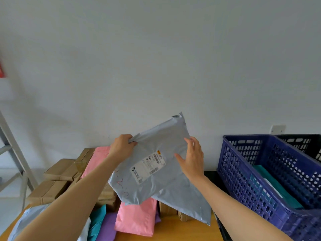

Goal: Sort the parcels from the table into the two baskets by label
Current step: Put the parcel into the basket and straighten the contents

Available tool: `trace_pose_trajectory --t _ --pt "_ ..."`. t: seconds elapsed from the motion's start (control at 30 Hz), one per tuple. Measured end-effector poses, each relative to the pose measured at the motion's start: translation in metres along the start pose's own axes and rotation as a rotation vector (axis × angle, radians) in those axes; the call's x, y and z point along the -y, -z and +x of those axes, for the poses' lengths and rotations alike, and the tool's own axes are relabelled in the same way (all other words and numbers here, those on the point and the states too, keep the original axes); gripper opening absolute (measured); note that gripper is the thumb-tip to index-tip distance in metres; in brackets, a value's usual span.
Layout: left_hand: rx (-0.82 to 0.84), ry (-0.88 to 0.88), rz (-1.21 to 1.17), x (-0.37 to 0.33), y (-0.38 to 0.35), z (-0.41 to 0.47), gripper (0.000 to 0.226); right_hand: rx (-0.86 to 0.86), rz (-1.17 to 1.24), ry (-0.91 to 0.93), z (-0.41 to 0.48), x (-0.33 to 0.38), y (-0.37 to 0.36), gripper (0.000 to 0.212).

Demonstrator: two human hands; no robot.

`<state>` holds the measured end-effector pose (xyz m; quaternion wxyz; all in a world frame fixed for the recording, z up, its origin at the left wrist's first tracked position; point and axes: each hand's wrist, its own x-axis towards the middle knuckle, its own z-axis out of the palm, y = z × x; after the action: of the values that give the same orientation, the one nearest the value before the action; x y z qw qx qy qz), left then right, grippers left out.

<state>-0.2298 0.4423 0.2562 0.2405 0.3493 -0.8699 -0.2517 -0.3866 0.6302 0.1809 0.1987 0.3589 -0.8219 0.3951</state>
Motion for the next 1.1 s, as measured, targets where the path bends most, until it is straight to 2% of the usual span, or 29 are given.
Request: trace_pose_trajectory --t 0.1,0.27,0.4,0.5,0.6,0.7,0.83,0.93,1.1 --pt "-0.065 0.071 -0.124 0.009 0.007 0.005 0.021 0.000 0.154 -0.176 -0.004 -0.003 -0.007 0.075" --pt "-0.110 0.133 -0.330 0.022 0.018 0.015 0.019 0.100 0.574 -0.503 -0.003 -0.003 -0.015 0.082" --pt "-0.140 0.154 -0.480 0.016 0.026 0.020 0.015 0.177 0.699 -0.651 0.003 -0.002 -0.017 0.089" --pt "-0.153 0.147 -0.552 0.008 0.033 0.022 0.014 0.181 0.857 -0.708 0.010 0.004 -0.015 0.080" --pt "-0.162 0.140 -0.590 0.008 0.038 0.026 0.013 0.157 1.019 -0.730 0.020 0.008 -0.017 0.066" --pt "-0.161 0.155 -0.612 0.012 0.039 0.030 0.011 0.155 1.064 -0.732 0.028 0.012 -0.017 0.059" --pt "-0.148 0.167 -0.655 0.019 0.041 0.030 0.004 0.141 0.979 -0.664 0.034 0.014 -0.013 0.058" --pt "-0.073 0.175 -0.675 0.026 0.043 0.029 0.023 0.122 0.912 -0.618 0.035 0.016 -0.008 0.056" --pt "-0.025 0.203 -0.666 0.036 0.041 0.030 0.029 0.113 0.810 -0.553 0.036 0.017 -0.006 0.057"
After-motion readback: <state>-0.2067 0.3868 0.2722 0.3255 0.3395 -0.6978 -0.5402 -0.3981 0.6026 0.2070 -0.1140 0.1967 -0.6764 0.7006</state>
